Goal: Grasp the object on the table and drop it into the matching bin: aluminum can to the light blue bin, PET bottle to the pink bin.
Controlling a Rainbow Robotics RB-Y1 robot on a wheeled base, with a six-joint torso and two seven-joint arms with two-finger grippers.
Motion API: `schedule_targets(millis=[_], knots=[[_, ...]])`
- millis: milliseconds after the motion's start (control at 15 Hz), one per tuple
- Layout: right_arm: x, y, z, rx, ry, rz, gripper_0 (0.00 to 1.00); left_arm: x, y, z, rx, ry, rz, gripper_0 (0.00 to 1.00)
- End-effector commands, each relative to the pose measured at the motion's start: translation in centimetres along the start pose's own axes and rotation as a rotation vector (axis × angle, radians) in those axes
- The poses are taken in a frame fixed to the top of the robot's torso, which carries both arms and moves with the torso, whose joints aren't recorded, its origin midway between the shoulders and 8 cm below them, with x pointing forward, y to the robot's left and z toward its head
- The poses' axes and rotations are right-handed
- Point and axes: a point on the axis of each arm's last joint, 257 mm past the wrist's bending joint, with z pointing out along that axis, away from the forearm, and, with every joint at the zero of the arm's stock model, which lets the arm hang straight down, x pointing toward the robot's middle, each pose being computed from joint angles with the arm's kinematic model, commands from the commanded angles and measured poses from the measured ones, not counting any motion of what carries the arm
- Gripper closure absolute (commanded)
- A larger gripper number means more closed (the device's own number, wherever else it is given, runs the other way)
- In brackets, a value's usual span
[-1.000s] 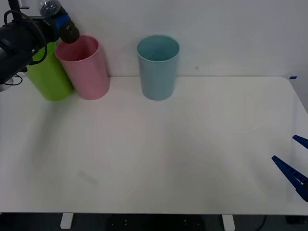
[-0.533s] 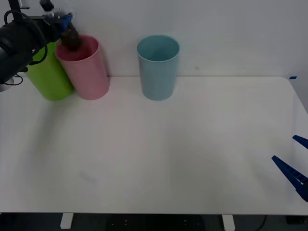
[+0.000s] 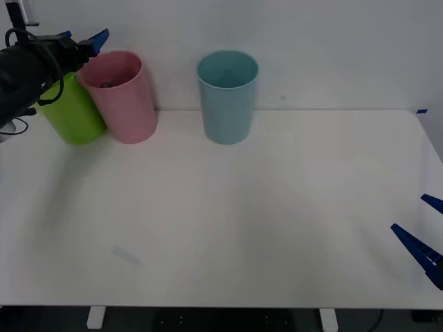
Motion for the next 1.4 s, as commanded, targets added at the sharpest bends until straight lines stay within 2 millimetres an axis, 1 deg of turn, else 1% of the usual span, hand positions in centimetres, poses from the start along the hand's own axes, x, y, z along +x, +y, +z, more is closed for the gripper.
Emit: schedule_targets(millis=[67,200,467,933,1067,1200,1267,1400], knots=[[0.0,0.0,0.0,0.000,0.000,0.000,0.00,0.8,-0.5,-1.4,0.026,0.000,-0.018,0.00],[0.0,0.0,0.0,0.000,0.000,0.000,0.00,1.0,-0.4,-2.6,0.038,-0.011,-0.032,0.00],[0.0,0.0,0.0,0.000,0.000,0.000,0.00,1.8,-0.4,-5.9,0.061,-0.040,-0.069,0.00],[0.0,0.0,0.0,0.000,0.000,0.000,0.00,3.3,-0.7,-14.5,0.128,-0.058,-0.083,0.00],[0.0,0.0,0.0,0.000,0.000,0.000,0.00,3.4,-0.6,-16.9,0.126,-0.062,-0.068,0.00],[0.0,0.0,0.0,0.000,0.000,0.000,0.00,3.9,-0.2,-19.0,0.129,-0.050,-0.043,0.00],[0.0,0.0,0.0,0.000,0.000,0.000,0.00,4.3,0.3,-20.5,0.131,-0.036,-0.025,0.00],[0.0,0.0,0.0,0.000,0.000,0.000,0.00,4.5,1.0,-22.7,0.139,-0.021,0.002,0.00]])
